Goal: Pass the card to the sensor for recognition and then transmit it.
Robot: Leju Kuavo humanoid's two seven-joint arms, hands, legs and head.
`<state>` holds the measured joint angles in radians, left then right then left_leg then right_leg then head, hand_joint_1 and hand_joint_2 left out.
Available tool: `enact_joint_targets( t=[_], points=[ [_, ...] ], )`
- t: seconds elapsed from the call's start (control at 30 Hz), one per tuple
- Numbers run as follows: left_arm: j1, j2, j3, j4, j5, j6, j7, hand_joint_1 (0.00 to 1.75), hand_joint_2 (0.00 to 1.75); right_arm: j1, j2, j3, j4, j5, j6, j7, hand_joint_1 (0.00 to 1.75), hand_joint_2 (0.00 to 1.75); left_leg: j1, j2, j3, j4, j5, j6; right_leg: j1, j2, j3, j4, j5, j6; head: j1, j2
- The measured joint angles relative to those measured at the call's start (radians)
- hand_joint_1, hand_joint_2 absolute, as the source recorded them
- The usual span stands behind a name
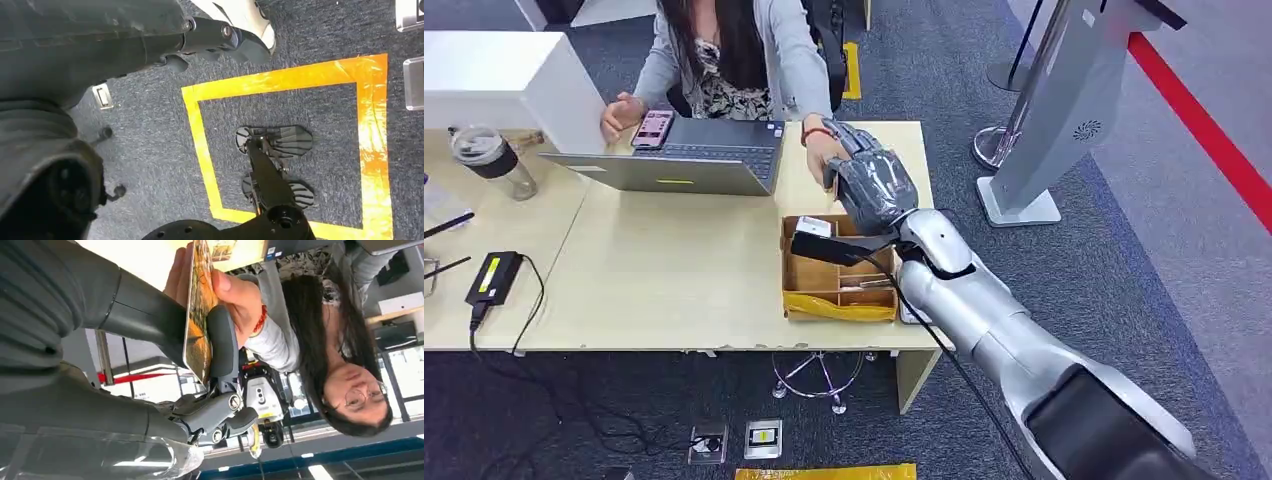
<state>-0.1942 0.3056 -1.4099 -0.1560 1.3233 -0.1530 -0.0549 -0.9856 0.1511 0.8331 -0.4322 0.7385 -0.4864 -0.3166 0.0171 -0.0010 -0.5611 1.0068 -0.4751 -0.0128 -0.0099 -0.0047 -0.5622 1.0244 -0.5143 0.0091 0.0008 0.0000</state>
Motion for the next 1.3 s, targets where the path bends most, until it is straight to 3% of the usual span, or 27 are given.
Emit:
enact_joint_targets(
  t=[0.07,0.1,0.13,0.37,0.77,0.9,1.1,1.2,1.3],
  points=[
    [-0.001,0.0,-0.001,0.0,-0.001,0.0,0.001,0.0,0.0,-0.002,0.0,0.0,0.003,0.003,0.001,0.002,1.75,1.75,0.0,0.0,0.0,0.0,0.0,0.0,0.0,0.0,0.0,0.0,0.0,0.0,0.0,0.0],
    [-0.001,0.0,-0.001,0.0,-0.001,0.0,0.002,0.0,0.0,-0.003,0.0,0.0,0.005,0.003,0.001,0.002,1.38,1.75,0.0,0.0,0.0,0.0,0.0,0.0,0.0,0.0,0.0,0.0,0.0,0.0,0.0,0.0],
    [-0.001,0.0,-0.001,0.0,-0.001,0.0,0.002,0.0,0.0,-0.004,0.0,0.0,0.007,0.003,0.001,0.003,0.0,0.0,0.0,0.0,0.0,0.0,0.0,0.0,0.0,0.0,0.0,0.0,0.0,0.0,0.0,0.0],
    [-0.004,0.0,-0.006,0.0,0.0,0.0,0.003,0.0,0.0,-0.004,0.006,0.005,0.01,0.042,0.013,-0.021,0.0,0.0,0.0,0.0,0.0,0.0,0.0,0.0,0.0,0.0,0.0,0.0,0.0,0.0,0.0,0.0],
    [-0.001,0.0,-0.008,0.0,0.014,0.002,0.002,0.0,0.0,0.0,-0.034,0.01,-0.026,0.092,0.043,0.02,0.0,0.0,0.0,0.0,0.0,0.0,0.0,0.0,0.0,0.0,0.0,0.0,0.0,0.0,0.0,0.0],
    [0.003,0.0,-0.01,0.0,0.029,0.004,0.002,0.0,0.0,0.014,-0.066,-0.022,-0.077,0.021,0.14,-0.002,0.0,0.0,0.0,0.0,0.0,0.0,0.0,0.0,0.0,0.0,-0.001,0.0,0.0,0.0,0.0,0.0],
    [0.017,0.002,-0.013,0.0,0.046,0.006,0.002,0.0,0.0,0.076,-0.164,-0.098,-0.225,-0.048,0.228,0.011,0.0,0.0,0.0,0.0,0.0,0.0,-0.001,-0.001,0.0,0.001,-0.001,-0.001,0.0,0.0,0.0,0.0],
    [0.017,0.003,-0.013,0.0,0.053,0.016,0.004,0.0,0.0,0.138,-0.234,-0.116,-0.332,-0.136,0.371,0.094,0.0,0.0,0.0,0.0,0.0,0.0,-0.001,0.0,-0.001,0.0,0.0,-0.001,0.0,0.0,0.0,0.0],
    [0.021,0.008,-0.013,0.001,0.063,0.021,0.019,0.0,0.0,0.212,-0.317,-0.12,-0.52,-0.146,0.442,0.216,0.0,0.0,-0.001,0.0,-0.001,0.0,-0.001,-0.001,-0.001,0.0,-0.002,-0.001,0.0,0.0,0.0,0.0]
  ],
)
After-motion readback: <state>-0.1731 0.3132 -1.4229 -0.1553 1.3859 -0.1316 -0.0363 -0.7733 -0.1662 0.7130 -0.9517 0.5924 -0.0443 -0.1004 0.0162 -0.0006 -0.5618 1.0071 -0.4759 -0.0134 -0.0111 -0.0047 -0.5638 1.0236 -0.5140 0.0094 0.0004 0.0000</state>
